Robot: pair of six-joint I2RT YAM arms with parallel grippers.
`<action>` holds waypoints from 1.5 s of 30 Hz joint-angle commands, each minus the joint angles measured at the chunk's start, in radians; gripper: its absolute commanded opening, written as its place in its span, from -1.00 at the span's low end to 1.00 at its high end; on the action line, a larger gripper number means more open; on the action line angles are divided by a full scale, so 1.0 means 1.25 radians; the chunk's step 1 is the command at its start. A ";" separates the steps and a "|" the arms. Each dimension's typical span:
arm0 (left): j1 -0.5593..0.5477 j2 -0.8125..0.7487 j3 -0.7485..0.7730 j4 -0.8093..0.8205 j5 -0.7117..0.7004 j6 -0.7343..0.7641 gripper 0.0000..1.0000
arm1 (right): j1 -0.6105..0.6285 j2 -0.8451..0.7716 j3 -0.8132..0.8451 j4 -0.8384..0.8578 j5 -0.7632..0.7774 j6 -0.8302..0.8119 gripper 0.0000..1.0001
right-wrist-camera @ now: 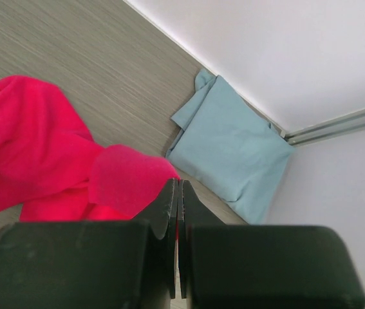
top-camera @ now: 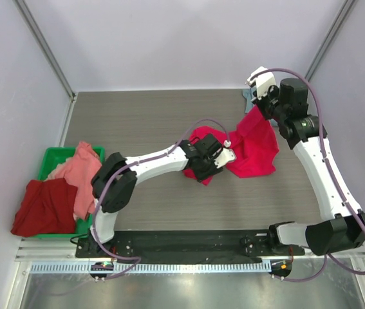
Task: Fold and stack the t-shirts
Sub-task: Flatten the tshirt out
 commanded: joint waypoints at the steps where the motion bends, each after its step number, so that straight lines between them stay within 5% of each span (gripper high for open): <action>1: -0.016 0.067 0.069 0.043 -0.030 -0.030 -0.12 | 0.000 -0.057 -0.004 0.022 0.011 0.008 -0.98; 17: -0.039 0.219 0.143 0.022 -0.053 -0.017 -0.23 | 0.000 -0.059 -0.026 0.027 0.009 0.020 -0.97; 20: -0.045 0.221 0.137 0.017 -0.044 -0.017 -0.53 | 0.000 -0.058 -0.029 0.028 0.016 0.020 -0.97; 21: -0.047 0.218 0.135 0.011 -0.044 -0.013 -0.82 | 0.000 -0.057 -0.030 0.030 0.018 0.021 -0.97; 22: -0.047 0.204 0.134 0.008 -0.044 -0.013 -1.00 | 0.000 -0.057 -0.031 0.031 0.024 0.021 -0.97; 30: 0.007 -0.107 0.032 0.004 -0.139 0.052 -1.00 | -0.007 -0.034 -0.021 0.077 0.118 0.054 -0.97; 36: 0.199 -0.372 0.036 -0.035 -0.117 0.121 -1.00 | -0.014 0.002 0.072 0.088 0.132 0.071 -0.98; 45: 0.255 -0.508 0.124 -0.063 -0.176 0.211 -1.00 | -0.014 -0.049 0.165 0.045 0.106 0.043 -0.98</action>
